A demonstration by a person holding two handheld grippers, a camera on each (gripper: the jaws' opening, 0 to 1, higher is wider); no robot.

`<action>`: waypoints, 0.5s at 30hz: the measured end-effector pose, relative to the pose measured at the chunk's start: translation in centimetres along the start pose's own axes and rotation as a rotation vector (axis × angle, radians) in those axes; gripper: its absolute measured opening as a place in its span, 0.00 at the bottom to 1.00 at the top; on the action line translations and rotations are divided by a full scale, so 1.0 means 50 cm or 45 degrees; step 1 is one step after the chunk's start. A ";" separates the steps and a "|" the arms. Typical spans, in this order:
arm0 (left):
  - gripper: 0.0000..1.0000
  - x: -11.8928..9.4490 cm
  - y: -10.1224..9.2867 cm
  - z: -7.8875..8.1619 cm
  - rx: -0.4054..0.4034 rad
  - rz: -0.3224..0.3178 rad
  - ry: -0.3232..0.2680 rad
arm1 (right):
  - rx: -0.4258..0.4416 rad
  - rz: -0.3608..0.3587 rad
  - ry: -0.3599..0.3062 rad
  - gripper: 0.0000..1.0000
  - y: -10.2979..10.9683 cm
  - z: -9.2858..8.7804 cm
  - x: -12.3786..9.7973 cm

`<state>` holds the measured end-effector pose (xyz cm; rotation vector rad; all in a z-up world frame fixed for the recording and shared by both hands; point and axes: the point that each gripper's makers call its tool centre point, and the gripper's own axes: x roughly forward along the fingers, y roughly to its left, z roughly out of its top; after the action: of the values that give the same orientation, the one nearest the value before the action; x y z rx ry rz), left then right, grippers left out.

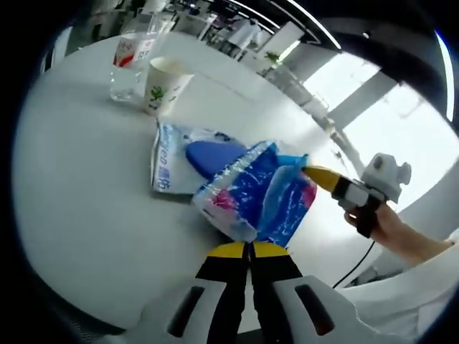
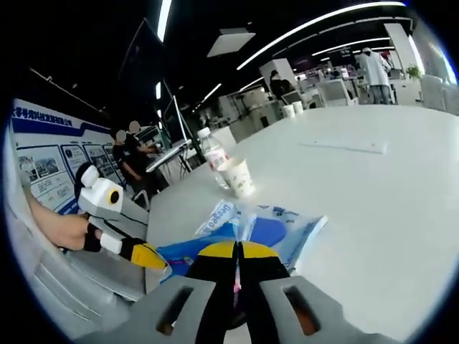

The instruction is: Arrange the tabletop items into an orderly group along one side of the table until the central work area is clear of visible clutter.

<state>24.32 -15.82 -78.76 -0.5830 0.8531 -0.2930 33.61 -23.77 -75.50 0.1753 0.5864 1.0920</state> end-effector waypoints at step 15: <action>0.00 0.037 -0.087 0.077 0.184 -0.077 -0.038 | 0.085 -0.143 -0.180 0.00 -0.053 0.049 -0.094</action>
<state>28.42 -18.77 -75.35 -0.4777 0.7797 -0.3969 35.46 -28.76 -72.83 0.2725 0.5001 0.9439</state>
